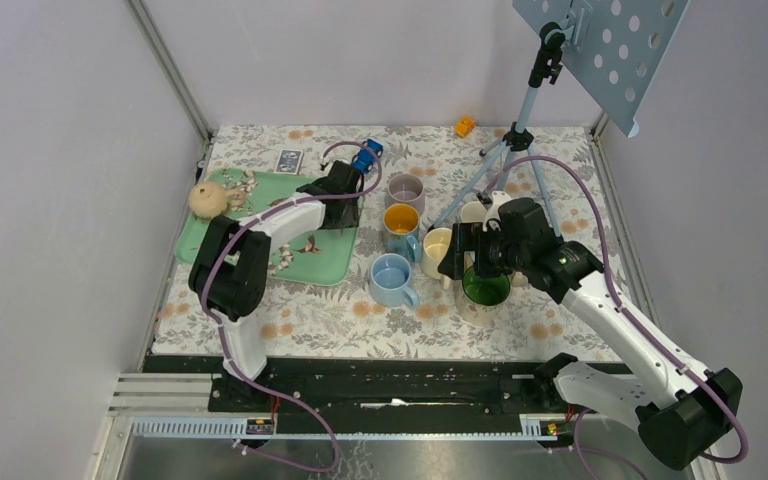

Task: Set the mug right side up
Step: Turn over the cup on the tray.

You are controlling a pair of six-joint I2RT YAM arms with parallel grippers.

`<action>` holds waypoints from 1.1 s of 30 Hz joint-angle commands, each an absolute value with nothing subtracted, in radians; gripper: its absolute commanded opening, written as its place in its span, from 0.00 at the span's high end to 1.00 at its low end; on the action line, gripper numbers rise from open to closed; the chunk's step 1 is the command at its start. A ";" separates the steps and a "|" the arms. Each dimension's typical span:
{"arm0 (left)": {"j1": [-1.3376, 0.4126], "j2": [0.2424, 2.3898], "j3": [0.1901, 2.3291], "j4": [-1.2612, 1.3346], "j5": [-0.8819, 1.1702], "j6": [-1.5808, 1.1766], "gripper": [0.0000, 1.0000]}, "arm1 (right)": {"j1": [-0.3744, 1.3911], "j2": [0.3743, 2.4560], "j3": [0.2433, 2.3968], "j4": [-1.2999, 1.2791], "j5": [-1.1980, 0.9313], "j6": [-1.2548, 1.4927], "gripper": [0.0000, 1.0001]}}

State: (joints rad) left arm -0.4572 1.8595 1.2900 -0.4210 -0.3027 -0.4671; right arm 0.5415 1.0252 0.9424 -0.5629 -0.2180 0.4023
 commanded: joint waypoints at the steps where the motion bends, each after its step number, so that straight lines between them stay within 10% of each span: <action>1: -0.462 1.862 1.322 -0.408 -0.341 -0.457 0.49 | 0.550 1.008 0.935 -0.538 -0.193 0.411 0.00; 21: -0.462 1.855 1.336 -0.408 -0.374 -0.425 1.00 | 0.550 1.006 0.932 -0.535 -0.189 0.419 0.00; 33: -0.463 1.778 1.323 -0.369 -0.410 -0.438 1.00 | 0.550 1.004 0.930 -0.526 -0.190 0.431 0.00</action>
